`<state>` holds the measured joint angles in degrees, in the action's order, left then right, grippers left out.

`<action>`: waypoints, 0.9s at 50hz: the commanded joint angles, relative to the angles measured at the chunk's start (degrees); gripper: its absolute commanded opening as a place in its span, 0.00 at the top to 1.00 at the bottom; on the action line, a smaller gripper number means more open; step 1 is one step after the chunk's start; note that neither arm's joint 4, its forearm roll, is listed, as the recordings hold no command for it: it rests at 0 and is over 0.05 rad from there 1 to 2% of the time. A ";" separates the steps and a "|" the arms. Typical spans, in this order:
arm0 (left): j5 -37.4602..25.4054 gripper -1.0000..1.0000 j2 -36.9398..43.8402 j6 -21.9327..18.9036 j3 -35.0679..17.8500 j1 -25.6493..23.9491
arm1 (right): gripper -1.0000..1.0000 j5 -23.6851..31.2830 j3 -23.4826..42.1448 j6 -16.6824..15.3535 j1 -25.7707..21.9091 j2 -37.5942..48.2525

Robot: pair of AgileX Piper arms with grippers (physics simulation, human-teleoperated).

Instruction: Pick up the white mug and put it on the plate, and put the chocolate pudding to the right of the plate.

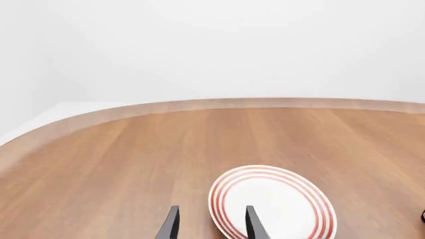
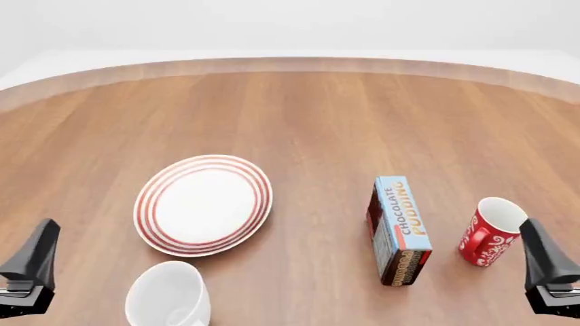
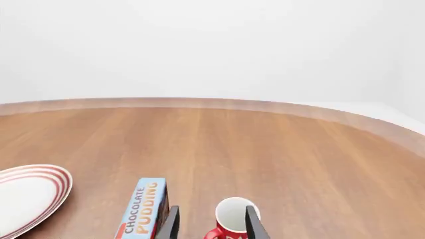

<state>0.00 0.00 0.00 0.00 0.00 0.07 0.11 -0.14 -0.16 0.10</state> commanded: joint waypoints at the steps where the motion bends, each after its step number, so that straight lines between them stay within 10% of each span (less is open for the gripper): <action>1: 0.00 0.00 0.00 0.00 0.00 0.00 | 0.00 0.16 0.27 -0.47 -0.55 0.47; 45: 0.00 0.00 0.00 0.00 0.00 0.00 | 0.00 7.11 8.00 -4.51 -11.63 5.82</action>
<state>0.00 0.00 0.00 0.00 0.00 6.21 5.76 -3.70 -9.33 3.53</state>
